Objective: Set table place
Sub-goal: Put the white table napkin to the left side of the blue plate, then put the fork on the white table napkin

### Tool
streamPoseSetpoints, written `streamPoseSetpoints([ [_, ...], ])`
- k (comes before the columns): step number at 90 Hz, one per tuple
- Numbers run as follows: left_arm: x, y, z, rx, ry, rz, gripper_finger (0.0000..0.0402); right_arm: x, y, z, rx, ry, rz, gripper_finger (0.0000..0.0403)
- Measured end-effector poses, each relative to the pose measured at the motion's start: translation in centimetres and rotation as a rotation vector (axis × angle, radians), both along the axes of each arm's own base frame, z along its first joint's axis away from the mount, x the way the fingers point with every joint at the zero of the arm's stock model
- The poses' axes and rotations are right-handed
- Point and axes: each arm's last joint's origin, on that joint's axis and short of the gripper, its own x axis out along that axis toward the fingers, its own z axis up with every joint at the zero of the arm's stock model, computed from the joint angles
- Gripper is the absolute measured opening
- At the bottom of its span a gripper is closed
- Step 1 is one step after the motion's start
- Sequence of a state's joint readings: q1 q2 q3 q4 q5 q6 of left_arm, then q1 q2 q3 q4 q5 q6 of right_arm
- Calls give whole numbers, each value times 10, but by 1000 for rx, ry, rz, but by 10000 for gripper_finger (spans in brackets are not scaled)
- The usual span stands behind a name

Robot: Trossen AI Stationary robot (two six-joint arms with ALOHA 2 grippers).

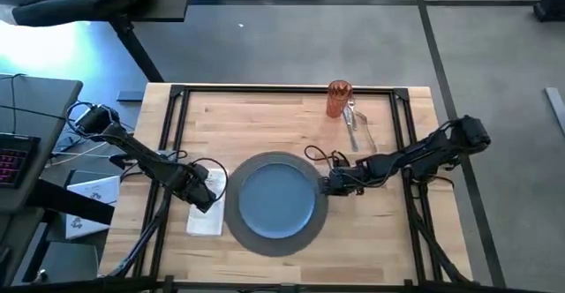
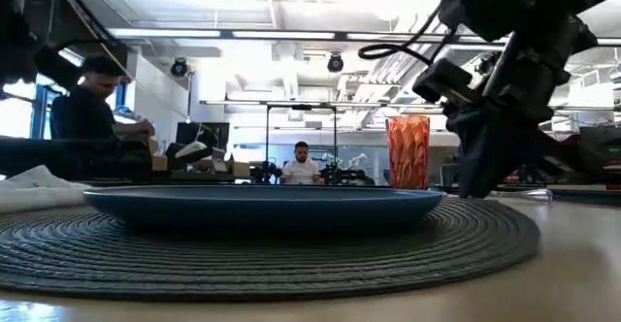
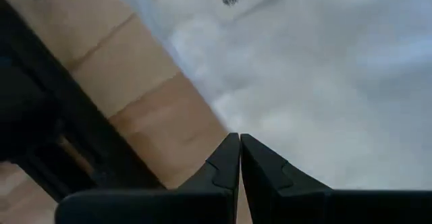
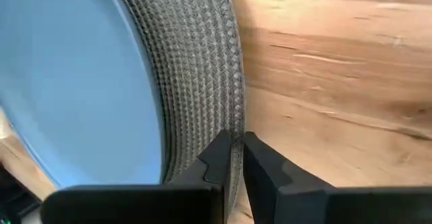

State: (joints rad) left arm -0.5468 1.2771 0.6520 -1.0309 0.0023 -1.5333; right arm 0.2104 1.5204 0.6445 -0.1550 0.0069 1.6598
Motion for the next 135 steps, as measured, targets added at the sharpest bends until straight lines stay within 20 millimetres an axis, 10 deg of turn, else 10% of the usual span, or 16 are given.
streamPoseSetpoints([
  [24,-6,5,-31,-14,-93,78,0,2,1,2,17,-8,-2,16],
  [65,9,-7,-2,-14,-138,-3,0,2,2,3,43,-3,18,16],
  [104,17,-14,-22,-20,-309,69,0,16,18,-16,66,-64,35,16],
  [135,32,-18,29,42,-390,-22,0,-27,-4,35,-75,16,-8,16],
])
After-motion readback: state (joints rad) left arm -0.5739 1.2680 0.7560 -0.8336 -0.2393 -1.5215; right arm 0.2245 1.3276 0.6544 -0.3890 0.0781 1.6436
